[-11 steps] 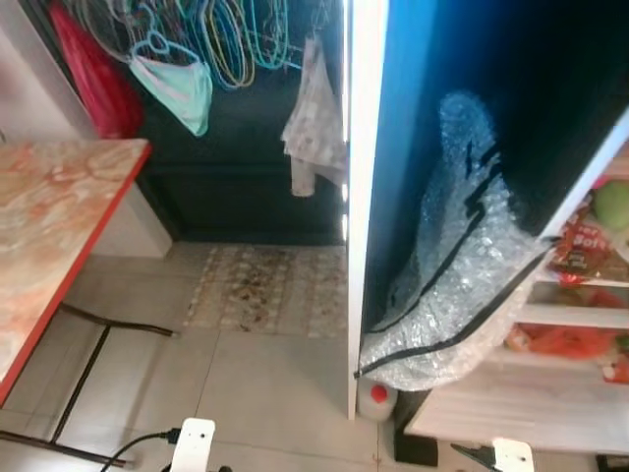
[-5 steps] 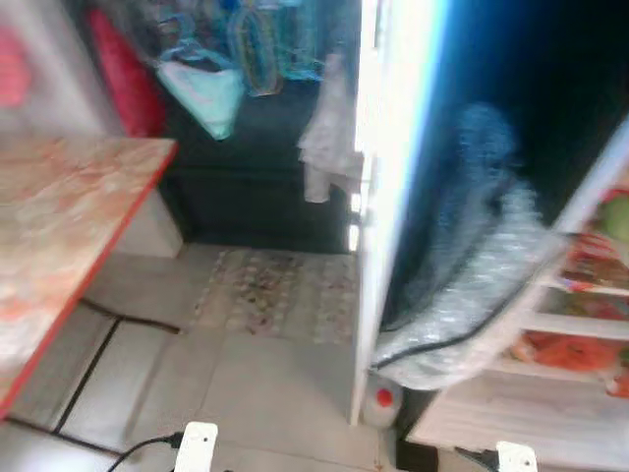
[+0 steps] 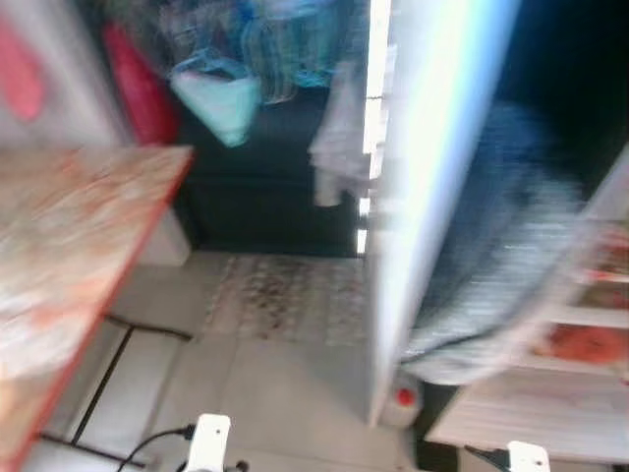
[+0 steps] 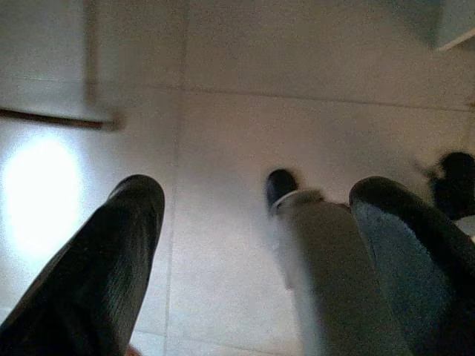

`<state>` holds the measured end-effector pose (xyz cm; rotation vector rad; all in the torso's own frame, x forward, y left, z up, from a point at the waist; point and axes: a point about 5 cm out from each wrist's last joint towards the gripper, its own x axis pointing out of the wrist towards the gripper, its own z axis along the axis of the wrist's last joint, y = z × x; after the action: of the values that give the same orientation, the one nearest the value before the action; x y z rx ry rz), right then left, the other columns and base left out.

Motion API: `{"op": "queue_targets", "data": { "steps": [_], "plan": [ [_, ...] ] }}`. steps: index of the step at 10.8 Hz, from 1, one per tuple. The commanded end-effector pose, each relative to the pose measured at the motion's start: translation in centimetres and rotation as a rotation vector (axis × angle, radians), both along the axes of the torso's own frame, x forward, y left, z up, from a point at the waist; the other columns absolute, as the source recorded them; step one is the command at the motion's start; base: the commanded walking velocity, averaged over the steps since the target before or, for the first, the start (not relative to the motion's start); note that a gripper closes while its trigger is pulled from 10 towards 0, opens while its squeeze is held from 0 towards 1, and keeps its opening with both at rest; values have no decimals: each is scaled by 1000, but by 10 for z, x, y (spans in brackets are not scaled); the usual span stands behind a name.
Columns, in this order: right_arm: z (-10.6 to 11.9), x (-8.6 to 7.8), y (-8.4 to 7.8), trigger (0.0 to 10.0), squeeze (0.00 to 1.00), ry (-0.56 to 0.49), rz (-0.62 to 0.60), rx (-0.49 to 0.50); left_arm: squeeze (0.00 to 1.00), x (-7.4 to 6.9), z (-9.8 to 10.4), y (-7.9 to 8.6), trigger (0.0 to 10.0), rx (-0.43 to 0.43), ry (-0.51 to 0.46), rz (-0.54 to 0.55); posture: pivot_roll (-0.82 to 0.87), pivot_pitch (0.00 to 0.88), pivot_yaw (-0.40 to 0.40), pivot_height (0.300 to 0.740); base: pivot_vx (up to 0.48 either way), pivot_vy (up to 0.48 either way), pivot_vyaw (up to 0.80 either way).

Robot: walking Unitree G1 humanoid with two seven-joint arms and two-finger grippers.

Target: Restocking fridge

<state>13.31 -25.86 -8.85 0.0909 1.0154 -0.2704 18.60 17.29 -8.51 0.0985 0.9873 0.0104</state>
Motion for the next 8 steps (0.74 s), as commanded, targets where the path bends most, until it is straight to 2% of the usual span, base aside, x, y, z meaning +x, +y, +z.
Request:
{"op": "queue_targets", "data": {
  "steps": [1, 3, 8],
  "plan": [
    [-3, -4, 5, 10000, 0, 14, 4, 13, 0, -9, -4, 6, 10000, 24, 35, 3, -92, 57, 64, 740, 0, 251, 0],
    [-3, -4, 5, 10000, 0, 15, -3, 17, 0, -8, -3, 10, 10000, 33, 35, -4, -91, 61, 69, 740, 0, 0, 0],
    [-6, -7, 10, 10000, 0, 44, 2, 26, 0, -8, -2, 17, 10000, 46, 36, -18, -84, 75, 95, 740, 0, 0, -760]
  ]
}}
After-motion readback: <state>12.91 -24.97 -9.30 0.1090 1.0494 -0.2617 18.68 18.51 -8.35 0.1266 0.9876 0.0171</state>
